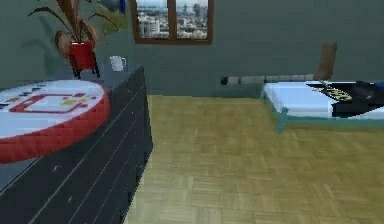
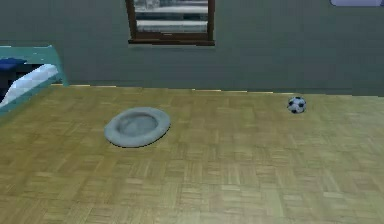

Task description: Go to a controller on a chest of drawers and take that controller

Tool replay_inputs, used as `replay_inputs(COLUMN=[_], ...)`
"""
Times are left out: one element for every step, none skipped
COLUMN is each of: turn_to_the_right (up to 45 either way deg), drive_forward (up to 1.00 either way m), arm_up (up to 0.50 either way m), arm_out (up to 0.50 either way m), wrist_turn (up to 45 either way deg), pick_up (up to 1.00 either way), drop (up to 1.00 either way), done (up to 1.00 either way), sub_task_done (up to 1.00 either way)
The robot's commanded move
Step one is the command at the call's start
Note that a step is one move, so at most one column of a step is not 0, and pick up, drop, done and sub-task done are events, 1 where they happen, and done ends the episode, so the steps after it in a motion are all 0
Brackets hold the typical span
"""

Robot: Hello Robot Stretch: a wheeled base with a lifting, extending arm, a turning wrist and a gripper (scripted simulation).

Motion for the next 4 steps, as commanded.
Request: replay_inputs(turn_to_the_right=[-45.0, -45.0, -45.0, -15.0], drive_forward=[0.00, 0.00, 0.00, 0.00], arm_up=[0.00, 0.00, 0.00, 0.00], arm_out=[0.00, 0.00, 0.00, 0.00], wrist_turn=[0.0, 0.0, 0.0, 0.0], pick_up=[0.00, 0.00, 0.00, 0.00], drop=[0.00, 0.00, 0.00, 0.00], done=[0.00, 0.00, 0.00, 0.00], sub_task_done=[0.00, 0.00, 0.00, 0.00])
